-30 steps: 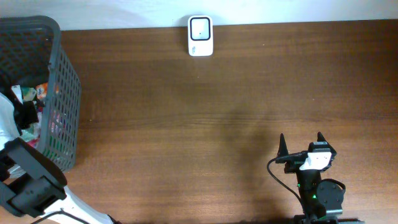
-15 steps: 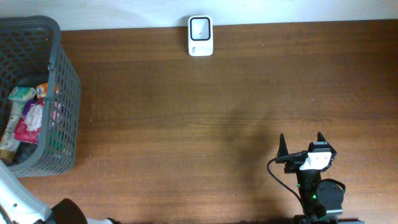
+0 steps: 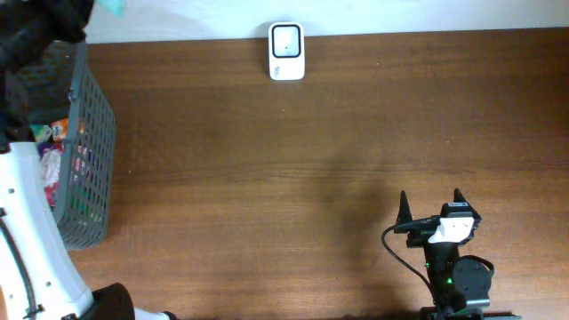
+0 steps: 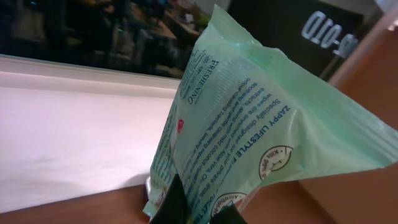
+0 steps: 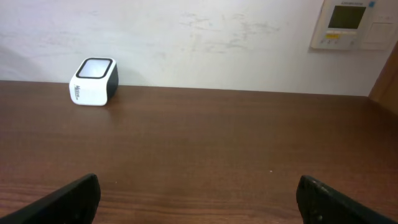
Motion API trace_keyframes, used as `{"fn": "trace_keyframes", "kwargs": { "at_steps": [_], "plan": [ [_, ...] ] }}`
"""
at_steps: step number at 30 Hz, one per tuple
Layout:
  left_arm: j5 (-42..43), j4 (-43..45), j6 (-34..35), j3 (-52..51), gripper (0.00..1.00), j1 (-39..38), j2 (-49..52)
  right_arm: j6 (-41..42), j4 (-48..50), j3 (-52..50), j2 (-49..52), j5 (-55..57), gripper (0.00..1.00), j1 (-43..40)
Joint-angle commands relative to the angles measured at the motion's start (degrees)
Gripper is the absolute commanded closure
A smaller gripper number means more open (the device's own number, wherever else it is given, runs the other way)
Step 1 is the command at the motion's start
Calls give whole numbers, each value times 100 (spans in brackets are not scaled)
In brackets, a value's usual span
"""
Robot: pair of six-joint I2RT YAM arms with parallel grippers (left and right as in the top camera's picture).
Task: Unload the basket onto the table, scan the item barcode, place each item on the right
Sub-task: 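Carry the green wipes pack to the scanner and drop it on the table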
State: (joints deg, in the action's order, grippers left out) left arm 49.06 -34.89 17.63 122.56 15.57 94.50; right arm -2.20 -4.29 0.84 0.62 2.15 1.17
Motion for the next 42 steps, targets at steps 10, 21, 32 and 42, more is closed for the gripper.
{"fn": "trace_keyframes", "kwargs": {
  "at_steps": [10,21,32,42],
  "plan": [
    [-2223,-905,-710,48,100,-2017,-24,-39,-15,-52,-42,68,1,31],
    [-5040,-3158,-634,-496,100,-3462,988,-39,-13,-52,-42,68,1,31],
    [-6535,-3388,870,-1281,55,-3648,2892,-39,-15,-52,-44,68,1,31],
    [-6540,-3536,-173,2267,24,-2820,2599,-39,-15,-52,-42,68,1,31]
  ]
}}
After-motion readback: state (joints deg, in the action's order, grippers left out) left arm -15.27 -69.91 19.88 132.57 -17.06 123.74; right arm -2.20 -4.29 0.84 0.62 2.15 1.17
